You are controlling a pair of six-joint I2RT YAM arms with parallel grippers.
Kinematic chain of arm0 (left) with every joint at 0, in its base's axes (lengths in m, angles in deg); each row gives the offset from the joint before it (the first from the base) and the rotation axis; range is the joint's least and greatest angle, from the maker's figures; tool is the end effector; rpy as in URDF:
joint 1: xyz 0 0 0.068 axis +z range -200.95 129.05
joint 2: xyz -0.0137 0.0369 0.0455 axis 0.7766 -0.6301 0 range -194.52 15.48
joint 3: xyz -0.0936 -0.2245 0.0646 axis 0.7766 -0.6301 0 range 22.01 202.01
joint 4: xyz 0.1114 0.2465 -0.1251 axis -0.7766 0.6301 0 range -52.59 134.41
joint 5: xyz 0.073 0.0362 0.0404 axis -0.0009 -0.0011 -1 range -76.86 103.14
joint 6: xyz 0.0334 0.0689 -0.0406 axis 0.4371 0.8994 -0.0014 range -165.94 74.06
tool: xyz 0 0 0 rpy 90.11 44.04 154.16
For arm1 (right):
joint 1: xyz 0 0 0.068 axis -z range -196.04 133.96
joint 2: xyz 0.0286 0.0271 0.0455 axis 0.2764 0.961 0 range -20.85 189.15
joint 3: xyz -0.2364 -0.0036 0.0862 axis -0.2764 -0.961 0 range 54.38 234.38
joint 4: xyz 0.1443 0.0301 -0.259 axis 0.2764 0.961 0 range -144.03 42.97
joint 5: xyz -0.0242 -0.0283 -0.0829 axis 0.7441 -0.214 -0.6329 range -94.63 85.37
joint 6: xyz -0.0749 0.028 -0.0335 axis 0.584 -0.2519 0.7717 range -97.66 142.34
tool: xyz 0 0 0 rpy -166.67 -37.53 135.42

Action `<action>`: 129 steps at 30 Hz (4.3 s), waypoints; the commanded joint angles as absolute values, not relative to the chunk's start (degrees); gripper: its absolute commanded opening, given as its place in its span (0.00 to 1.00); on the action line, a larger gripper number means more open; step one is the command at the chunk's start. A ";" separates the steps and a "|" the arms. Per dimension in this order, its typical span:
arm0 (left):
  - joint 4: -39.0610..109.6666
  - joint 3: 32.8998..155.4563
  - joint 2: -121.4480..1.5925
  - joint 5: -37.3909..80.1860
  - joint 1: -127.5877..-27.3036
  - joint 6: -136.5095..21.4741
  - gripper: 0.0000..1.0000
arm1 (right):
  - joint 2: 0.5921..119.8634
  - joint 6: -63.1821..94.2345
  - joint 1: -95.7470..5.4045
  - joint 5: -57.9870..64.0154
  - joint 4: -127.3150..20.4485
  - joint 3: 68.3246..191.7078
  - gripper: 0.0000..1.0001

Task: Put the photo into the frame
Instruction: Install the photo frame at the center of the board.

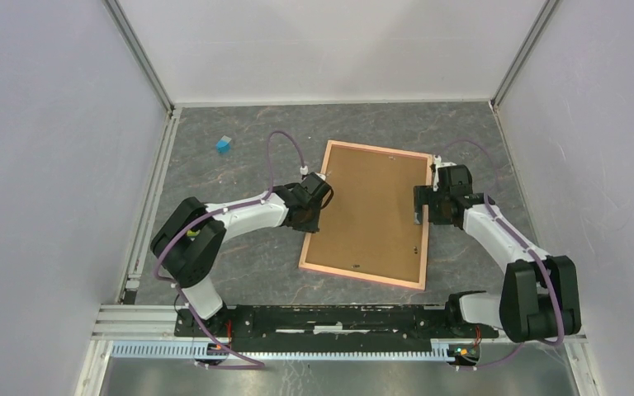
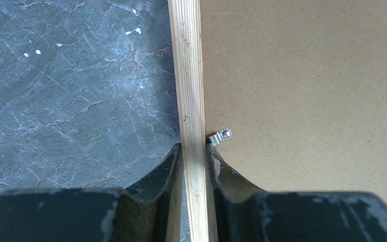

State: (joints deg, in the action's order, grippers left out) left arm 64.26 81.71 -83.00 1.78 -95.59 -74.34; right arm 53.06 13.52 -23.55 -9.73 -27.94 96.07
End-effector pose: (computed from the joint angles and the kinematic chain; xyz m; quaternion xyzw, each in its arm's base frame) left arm 0.2782 -0.2534 0.0861 0.1168 0.9659 -0.0472 0.2263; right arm 0.3022 0.0330 0.1177 0.0232 0.9609 -0.0037 0.2760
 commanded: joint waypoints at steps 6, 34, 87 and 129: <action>57.70 74.31 -78.94 7.03 -92.52 -76.51 0.02 | 54.84 12.19 -23.61 -5.12 -28.23 96.91 0.98; 65.02 107.22 -95.67 -2.63 -89.88 -65.48 0.89 | 60.45 14.36 -23.54 -5.66 -40.18 93.25 0.47; 64.26 114.06 -105.64 1.87 -83.99 -68.24 0.72 | 62.64 15.33 -23.58 -0.77 -40.58 94.03 0.23; 63.76 115.41 -108.15 4.44 -82.30 -68.78 0.32 | 63.41 15.51 -23.61 -0.67 -40.49 95.13 0.24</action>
